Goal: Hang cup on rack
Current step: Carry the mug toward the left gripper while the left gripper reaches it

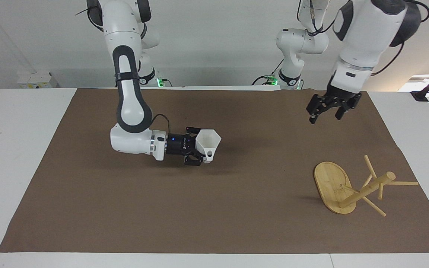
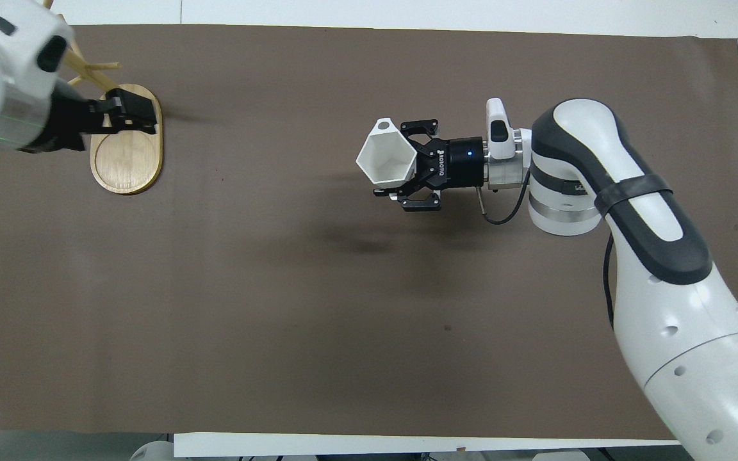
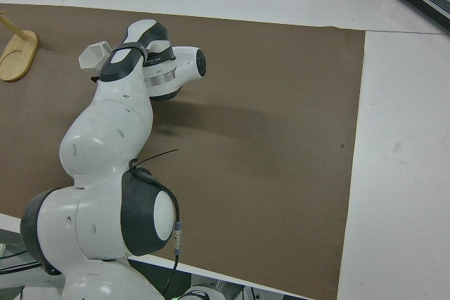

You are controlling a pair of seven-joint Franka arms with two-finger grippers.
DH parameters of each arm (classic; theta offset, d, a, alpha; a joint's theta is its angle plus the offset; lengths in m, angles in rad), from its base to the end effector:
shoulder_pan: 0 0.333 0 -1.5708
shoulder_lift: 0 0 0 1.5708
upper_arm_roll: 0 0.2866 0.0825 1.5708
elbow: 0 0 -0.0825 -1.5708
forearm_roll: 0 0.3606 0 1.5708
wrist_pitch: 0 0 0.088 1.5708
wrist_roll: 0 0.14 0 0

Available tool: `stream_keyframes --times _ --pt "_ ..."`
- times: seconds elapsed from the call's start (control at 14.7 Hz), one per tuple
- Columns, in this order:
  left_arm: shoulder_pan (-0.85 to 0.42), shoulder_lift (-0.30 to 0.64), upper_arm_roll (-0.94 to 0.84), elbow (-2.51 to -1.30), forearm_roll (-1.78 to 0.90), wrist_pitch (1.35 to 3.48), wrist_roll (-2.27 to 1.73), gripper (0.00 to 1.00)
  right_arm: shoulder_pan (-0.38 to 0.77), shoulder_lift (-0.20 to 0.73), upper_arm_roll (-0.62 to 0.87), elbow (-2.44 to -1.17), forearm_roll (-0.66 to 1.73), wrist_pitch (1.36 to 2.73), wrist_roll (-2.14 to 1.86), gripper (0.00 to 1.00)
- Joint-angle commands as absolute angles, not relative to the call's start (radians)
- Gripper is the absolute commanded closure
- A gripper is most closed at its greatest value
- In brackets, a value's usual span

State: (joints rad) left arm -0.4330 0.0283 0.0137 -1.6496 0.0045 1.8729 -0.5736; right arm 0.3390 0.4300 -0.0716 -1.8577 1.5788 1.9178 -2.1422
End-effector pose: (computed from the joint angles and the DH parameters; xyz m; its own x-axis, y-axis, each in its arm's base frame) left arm 0.5221 -0.2323 0.5403 0.9733 0.1590 0.1654 0.1436 -0.9845 0.1011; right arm 0.5690 0.2645 0.2969 0.1073 0.2441 0.9638 0.9942 -0.0256 -0.1042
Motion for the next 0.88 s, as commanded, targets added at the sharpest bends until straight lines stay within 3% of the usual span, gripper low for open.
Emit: stream_keyframes --times 0.0,0.41,0.54,0.61,0.68,0.75,0.81 --pt "-0.561 0.047 0.031 -1.707 -0.003 1.989 -0.747 0.0 0.377 0.399 -0.072 -1.856 1.609 2.024 -2.105 0.76" --pt "-0.69 0.167 0.031 -1.684 -0.073 2.112 -0.908 0.01 0.449 0.382 -0.074 -1.856 1.612 2.118 -2.066 0.76" --pt "-0.707 0.196 0.031 -1.698 -0.078 2.126 -0.905 0.06 0.448 0.382 -0.074 -1.858 1.612 2.115 -2.066 0.76" --pt "-0.707 0.204 0.031 -1.704 -0.078 2.126 -0.905 0.15 0.448 0.38 -0.074 -1.859 1.611 2.115 -2.066 0.76" --pt "-0.707 0.204 0.029 -1.706 -0.08 2.115 -0.904 0.67 0.446 0.382 -0.074 -1.858 1.611 2.117 -2.066 0.76" --pt "-0.707 0.201 0.031 -1.729 -0.08 2.131 -0.894 1.0 0.448 0.382 -0.074 -1.858 1.612 2.117 -2.066 0.76" --pt "-0.706 0.201 0.031 -1.729 -0.08 2.143 -0.894 1.0 0.448 0.382 -0.074 -1.858 1.612 2.117 -2.066 0.76"
